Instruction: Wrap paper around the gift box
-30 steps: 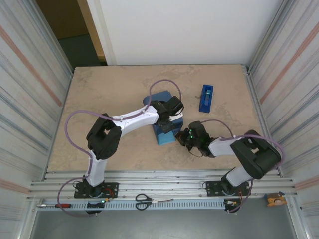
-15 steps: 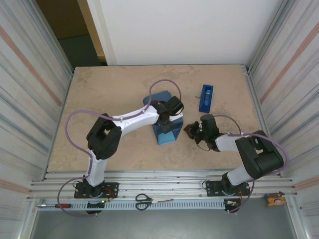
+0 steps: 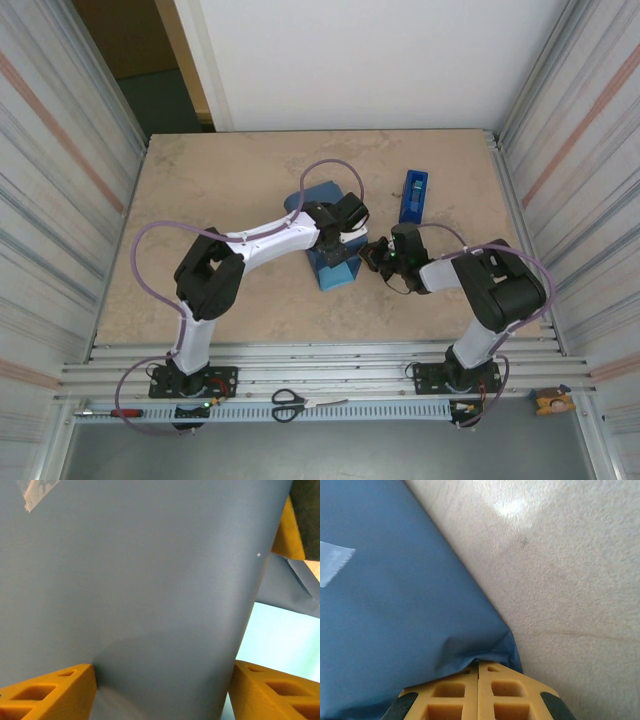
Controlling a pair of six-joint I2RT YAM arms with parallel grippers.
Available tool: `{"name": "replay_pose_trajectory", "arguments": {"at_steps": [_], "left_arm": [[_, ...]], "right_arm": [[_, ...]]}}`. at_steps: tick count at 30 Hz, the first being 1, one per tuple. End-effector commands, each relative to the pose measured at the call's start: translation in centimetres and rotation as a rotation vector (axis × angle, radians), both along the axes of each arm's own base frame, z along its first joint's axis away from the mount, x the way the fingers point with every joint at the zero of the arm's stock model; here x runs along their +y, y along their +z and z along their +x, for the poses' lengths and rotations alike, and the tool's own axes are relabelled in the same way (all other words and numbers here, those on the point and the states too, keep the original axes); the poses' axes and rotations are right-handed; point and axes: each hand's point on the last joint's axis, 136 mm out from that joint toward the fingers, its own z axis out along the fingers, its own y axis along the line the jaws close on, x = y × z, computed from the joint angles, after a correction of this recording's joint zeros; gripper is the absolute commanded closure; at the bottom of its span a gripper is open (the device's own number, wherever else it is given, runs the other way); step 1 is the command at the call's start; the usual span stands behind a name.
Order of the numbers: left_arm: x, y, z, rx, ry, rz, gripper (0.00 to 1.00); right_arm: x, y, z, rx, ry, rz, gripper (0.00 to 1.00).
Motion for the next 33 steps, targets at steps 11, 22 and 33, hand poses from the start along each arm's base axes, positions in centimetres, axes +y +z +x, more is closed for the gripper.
{"name": "replay_pose_trajectory", "arguments": {"at_steps": [11, 22, 33], "left_arm": [[1.9, -7.5, -6.2, 0.318, -0.03, 0.107, 0.31], [1.8, -7.4, -6.1, 0.314, -0.026, 0.105, 0.31], [1.5, -6.8, -5.8, 0.306, -0.025, 0.088, 0.3]], "right_arm": [[1.9, -2.4, -2.3, 0.059, 0.027, -0.024, 1.0], [3.1, -3.1, -7.3, 0.113, 0.096, -0.063, 1.0], [0.7, 0.3, -7.1, 0.037, 0.08, -0.082, 1.0]]}}
